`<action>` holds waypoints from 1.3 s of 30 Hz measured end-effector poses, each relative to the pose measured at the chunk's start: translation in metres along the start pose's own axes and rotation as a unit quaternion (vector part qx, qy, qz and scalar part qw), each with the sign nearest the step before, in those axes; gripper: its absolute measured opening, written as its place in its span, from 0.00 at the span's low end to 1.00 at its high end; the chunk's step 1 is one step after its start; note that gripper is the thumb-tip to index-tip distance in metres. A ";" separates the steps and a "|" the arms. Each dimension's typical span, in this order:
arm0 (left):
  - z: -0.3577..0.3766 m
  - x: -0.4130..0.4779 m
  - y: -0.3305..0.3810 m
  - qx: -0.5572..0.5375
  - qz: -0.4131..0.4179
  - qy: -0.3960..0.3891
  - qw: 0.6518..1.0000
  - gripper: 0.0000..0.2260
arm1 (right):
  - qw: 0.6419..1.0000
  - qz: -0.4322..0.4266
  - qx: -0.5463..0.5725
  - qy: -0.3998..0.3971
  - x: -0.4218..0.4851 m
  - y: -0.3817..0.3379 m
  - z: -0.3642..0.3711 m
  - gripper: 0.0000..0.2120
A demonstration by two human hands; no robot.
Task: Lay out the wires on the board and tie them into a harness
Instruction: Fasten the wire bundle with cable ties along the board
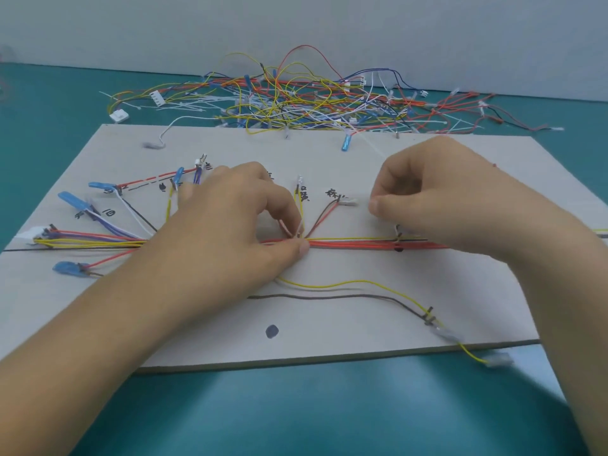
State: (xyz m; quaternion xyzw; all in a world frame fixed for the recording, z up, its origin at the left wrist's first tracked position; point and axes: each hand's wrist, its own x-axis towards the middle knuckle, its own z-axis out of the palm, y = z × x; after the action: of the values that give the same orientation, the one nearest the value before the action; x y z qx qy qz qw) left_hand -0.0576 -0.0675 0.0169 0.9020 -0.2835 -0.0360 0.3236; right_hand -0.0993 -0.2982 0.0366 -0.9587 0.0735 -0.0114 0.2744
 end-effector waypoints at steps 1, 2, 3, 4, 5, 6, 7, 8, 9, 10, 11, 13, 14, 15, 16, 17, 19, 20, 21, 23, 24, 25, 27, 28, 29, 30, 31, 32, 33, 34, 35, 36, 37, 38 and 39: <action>0.002 0.000 0.000 -0.006 0.008 0.001 1.000 0.05 | 0.999 0.005 -0.028 -0.022 -0.001 0.002 -0.005 0.06; 0.003 0.000 0.000 -0.009 0.016 0.004 1.000 0.04 | 0.998 0.010 -0.044 -0.043 -0.003 0.003 -0.009 0.04; 0.005 0.001 -0.002 -0.009 0.023 0.008 1.000 0.03 | 0.996 0.013 -0.051 -0.065 -0.005 0.003 -0.014 0.02; 0.006 0.001 -0.003 -0.006 0.030 0.011 0.999 0.03 | 0.995 0.015 -0.053 -0.084 -0.009 0.003 -0.017 0.03; 0.006 0.001 -0.005 -0.002 0.037 0.012 0.999 0.02 | 0.994 0.016 -0.057 -0.096 -0.012 0.003 -0.021 0.08; 0.007 0.002 -0.007 0.003 0.043 0.012 0.999 0.03 | 0.994 0.018 -0.056 -0.096 -0.014 0.003 -0.024 0.12; 0.008 0.002 -0.008 0.006 0.046 0.012 0.999 0.03 | 0.994 0.023 -0.058 -0.090 -0.015 0.003 -0.028 0.15; 0.008 0.003 -0.009 0.007 0.048 0.012 0.999 0.03 | 0.993 0.031 -0.062 -0.091 -0.016 0.003 -0.031 0.14; 0.008 0.003 -0.009 0.008 0.048 0.013 0.999 0.03 | 0.992 0.043 -0.063 -0.101 -0.017 0.002 -0.032 0.12; 0.008 0.004 -0.010 0.008 0.050 0.012 0.999 0.03 | 0.991 0.054 -0.059 -0.111 -0.017 0.002 -0.032 0.10; 0.008 0.004 -0.011 0.008 0.054 0.010 0.998 0.03 | 0.990 0.060 -0.054 -0.116 -0.017 0.002 -0.031 0.08; 0.007 0.006 -0.012 0.008 0.062 0.006 0.998 0.04 | 0.990 0.063 -0.055 -0.110 -0.015 0.001 -0.026 0.04; 0.006 0.007 -0.012 0.007 0.065 0.004 0.998 0.04 | 0.991 0.064 -0.058 -0.107 -0.015 0.000 -0.024 0.03; 0.006 0.008 -0.013 0.006 0.067 0.003 0.998 0.04 | 0.990 0.066 -0.062 -0.106 -0.014 -0.001 -0.022 0.03; 0.005 0.009 -0.013 0.005 0.068 0.002 0.998 0.04 | 0.990 0.067 -0.066 -0.107 -0.015 -0.003 -0.021 0.02; 0.004 0.010 -0.014 0.007 0.069 0.000 0.998 0.05 | 0.990 0.069 -0.068 -0.104 -0.015 -0.004 -0.020 0.03; 0.004 0.011 -0.014 0.018 0.074 -0.001 0.997 0.05 | 0.991 0.063 -0.072 -0.091 -0.015 -0.006 -0.019 0.05; 0.004 0.012 -0.015 0.022 0.077 -0.002 0.997 0.06 | 0.992 0.056 -0.076 -0.085 -0.016 -0.007 -0.018 0.06; 0.004 0.013 -0.015 0.025 0.081 -0.003 0.996 0.06 | 0.992 0.050 -0.081 -0.080 -0.016 -0.007 -0.017 0.06; 0.004 0.014 -0.015 0.030 0.086 -0.009 0.996 0.07 | 0.993 0.045 -0.084 -0.076 -0.017 -0.008 -0.017 0.07; 0.002 0.014 -0.017 0.033 0.087 -0.012 0.996 0.07 | 0.993 0.044 -0.082 -0.075 -0.017 -0.009 -0.016 0.07; 0.000 0.014 -0.020 0.035 0.086 -0.015 0.996 0.07 | 0.993 0.042 -0.079 -0.073 -0.017 -0.011 -0.014 0.07; -0.008 0.012 -0.027 0.042 0.079 -0.020 0.996 0.08 | 0.995 0.035 -0.065 -0.060 -0.017 -0.014 -0.007 0.07; -0.013 0.012 -0.031 0.051 0.074 -0.021 0.996 0.07 | 0.997 0.028 -0.059 -0.051 -0.017 -0.016 -0.002 0.06; -0.018 0.011 -0.035 0.062 0.071 -0.023 0.995 0.06 | 0.997 0.019 -0.057 -0.040 -0.017 -0.018 0.003 0.06; -0.022 0.011 -0.039 0.072 0.071 -0.028 0.995 0.06 | 0.998 0.007 -0.056 -0.027 -0.016 -0.020 0.009 0.05; -0.026 0.012 -0.042 0.080 0.070 -0.034 0.994 0.06 | 0.998 -0.004 -0.054 -0.014 -0.016 -0.022 0.014 0.05; -0.030 0.012 -0.045 0.089 0.068 -0.040 0.993 0.06 | 0.999 -0.015 -0.052 -0.005 -0.015 -0.024 0.017 0.05; -0.033 0.012 -0.048 0.098 0.066 -0.042 0.992 0.07 | 0.999 -0.024 -0.049 -0.003 -0.015 -0.024 0.019 0.05; -0.036 0.012 -0.050 0.103 0.067 -0.042 0.992 0.09 | 0.998 -0.032 -0.045 -0.010 -0.014 -0.024 0.019 0.05; -0.038 0.012 -0.053 0.105 0.068 -0.041 0.991 0.10 | 0.998 -0.035 -0.036 -0.025 -0.014 -0.023 0.018 0.05; -0.040 0.012 -0.055 0.106 0.071 -0.041 0.991 0.11 | 0.998 -0.033 -0.024 -0.044 -0.014 -0.022 0.015 0.04; -0.040 0.011 -0.057 0.106 0.073 -0.041 0.991 0.11 | 0.998 -0.027 -0.017 -0.058 -0.014 -0.020 0.013 0.04; -0.041 0.012 -0.058 0.103 0.077 -0.042 0.991 0.10 | 0.998 -0.021 -0.019 -0.061 -0.014 -0.018 0.012 0.03; -0.040 0.012 -0.060 0.099 0.081 -0.042 0.991 0.10 | 0.998 -0.017 -0.028 -0.056 -0.014 -0.017 0.012 0.03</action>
State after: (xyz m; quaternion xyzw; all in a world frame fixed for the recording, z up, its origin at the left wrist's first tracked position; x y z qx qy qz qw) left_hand -0.0085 -0.0135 0.0141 0.9014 -0.3709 -0.0199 0.2225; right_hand -0.1103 -0.2758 0.0359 -0.9663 0.0418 0.0400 0.2509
